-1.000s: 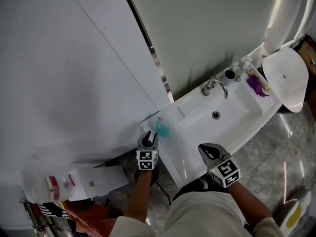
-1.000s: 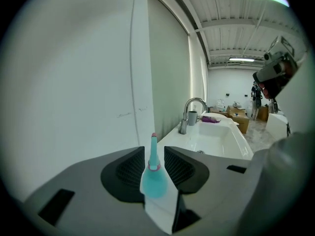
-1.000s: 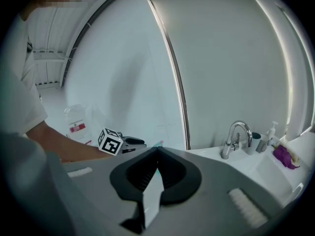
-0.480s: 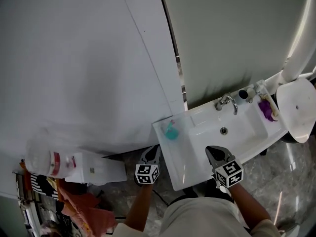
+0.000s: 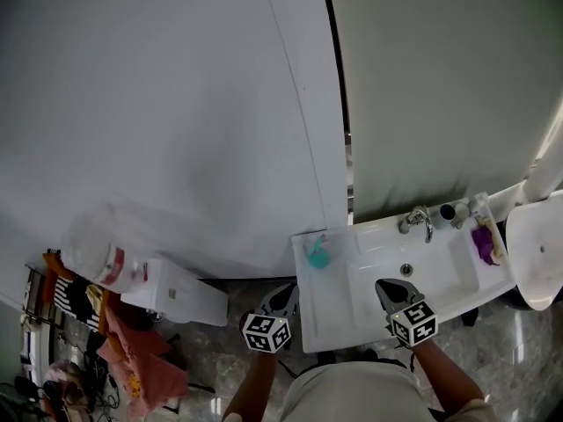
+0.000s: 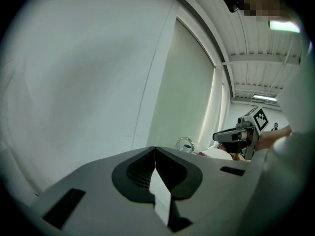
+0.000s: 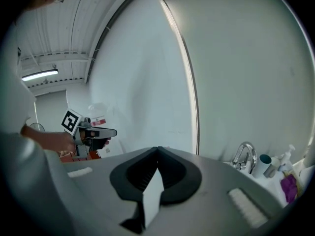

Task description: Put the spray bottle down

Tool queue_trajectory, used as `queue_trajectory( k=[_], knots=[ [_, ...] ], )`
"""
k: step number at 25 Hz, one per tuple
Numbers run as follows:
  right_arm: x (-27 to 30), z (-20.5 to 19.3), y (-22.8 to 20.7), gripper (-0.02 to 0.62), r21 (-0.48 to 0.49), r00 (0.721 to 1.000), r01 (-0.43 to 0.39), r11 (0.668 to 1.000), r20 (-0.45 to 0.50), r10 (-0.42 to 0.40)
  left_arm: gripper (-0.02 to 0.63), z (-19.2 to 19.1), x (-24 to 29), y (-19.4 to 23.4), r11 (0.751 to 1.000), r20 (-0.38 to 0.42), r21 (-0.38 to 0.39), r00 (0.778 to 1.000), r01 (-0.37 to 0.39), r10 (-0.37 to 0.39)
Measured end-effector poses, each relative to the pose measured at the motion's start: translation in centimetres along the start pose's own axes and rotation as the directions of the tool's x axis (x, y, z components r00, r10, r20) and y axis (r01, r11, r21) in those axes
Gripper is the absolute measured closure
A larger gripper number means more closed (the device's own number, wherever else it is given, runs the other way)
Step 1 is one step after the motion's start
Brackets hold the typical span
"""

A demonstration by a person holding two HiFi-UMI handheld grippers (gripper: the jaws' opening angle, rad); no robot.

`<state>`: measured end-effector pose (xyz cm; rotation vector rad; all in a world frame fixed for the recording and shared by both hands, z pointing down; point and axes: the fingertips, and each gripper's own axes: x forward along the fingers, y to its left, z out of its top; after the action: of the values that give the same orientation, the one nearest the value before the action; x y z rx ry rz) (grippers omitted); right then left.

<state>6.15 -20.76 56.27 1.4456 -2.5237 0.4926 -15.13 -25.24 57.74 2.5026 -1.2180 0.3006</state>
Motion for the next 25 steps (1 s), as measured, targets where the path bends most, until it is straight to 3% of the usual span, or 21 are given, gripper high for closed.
queue_trajectory(
  k=[6,12,18,25],
  knots=[
    [-1.1,1.4,-0.2,0.584,-0.034,0.999,-0.038,0.999,0.025,0.039,0.598,0.4,-2.9,-1.6,0.997,-0.008,-0.048,0.999,-0.053,0.053],
    [-2.0,2.8,0.3,0.584,-0.094,0.996,-0.063,0.994,0.054,0.068,0.598,1.3,-5.7,-2.0,0.994,0.047,0.011,0.993,-0.108,0.108],
    [-2.9,4.6,0.4,0.584,-0.113,0.991,-0.068,0.991,0.105,0.08,0.6,3.7,-7.1,-3.4,0.99,0.117,0.088,0.988,-0.112,0.102],
    [-3.9,6.6,0.7,0.584,-0.135,0.986,-0.05,0.99,0.149,0.071,0.6,4.6,-7.5,-3.6,0.99,0.142,0.073,0.984,-0.118,0.107]
  ],
)
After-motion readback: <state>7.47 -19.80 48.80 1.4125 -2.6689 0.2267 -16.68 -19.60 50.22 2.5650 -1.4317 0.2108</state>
